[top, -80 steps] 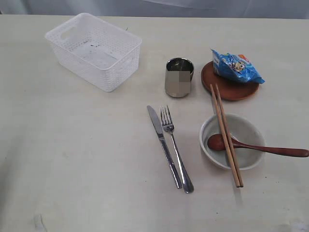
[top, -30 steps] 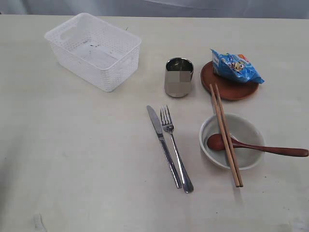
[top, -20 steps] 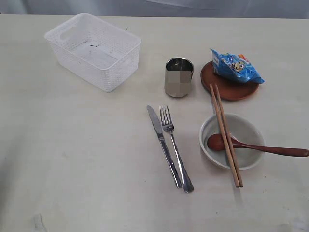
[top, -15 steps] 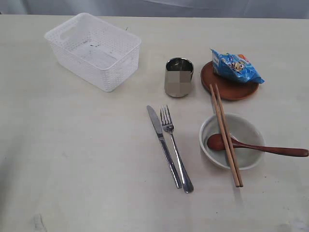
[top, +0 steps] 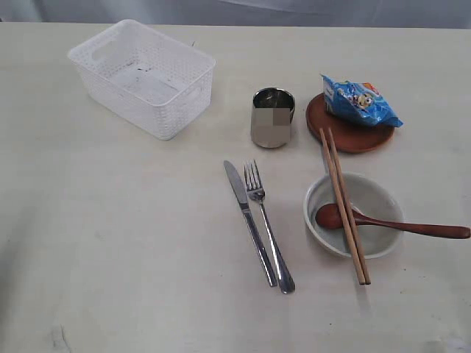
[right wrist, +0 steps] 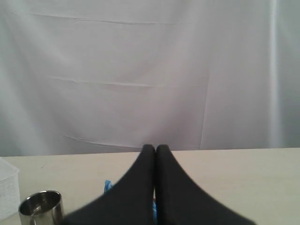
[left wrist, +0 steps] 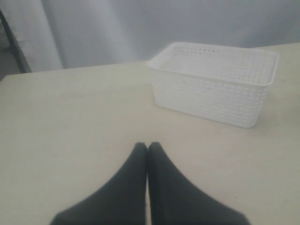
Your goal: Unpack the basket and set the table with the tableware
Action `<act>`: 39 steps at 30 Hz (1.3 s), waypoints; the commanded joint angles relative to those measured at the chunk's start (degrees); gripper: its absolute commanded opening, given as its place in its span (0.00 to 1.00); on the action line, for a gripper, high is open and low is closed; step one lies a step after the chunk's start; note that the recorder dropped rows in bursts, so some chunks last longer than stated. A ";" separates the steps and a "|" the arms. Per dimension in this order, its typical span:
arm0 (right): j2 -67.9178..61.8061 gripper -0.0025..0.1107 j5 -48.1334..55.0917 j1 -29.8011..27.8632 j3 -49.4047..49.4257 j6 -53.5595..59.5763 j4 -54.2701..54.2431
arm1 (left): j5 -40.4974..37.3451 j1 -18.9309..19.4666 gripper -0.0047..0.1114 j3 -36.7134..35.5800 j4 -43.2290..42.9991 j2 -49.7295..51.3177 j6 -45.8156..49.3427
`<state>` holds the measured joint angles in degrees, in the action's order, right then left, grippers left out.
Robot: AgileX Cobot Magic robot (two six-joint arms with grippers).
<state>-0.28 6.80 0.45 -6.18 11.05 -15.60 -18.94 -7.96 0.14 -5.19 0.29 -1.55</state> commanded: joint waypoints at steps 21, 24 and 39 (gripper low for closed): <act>0.28 0.02 12.02 2.32 6.18 -1.21 14.21 | 0.16 -0.38 0.04 -0.14 -0.17 -0.29 -0.01; 0.28 0.02 12.02 2.32 6.18 -2.30 14.21 | 0.16 -0.38 0.04 -0.14 -0.17 -0.29 -0.01; 0.28 0.02 12.02 2.32 6.18 -2.24 14.21 | 0.16 -0.38 0.04 -0.14 -0.17 -0.29 -0.01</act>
<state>-0.28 18.72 2.55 -0.20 9.03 -1.63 -18.94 -7.96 0.14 -5.19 0.29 -1.55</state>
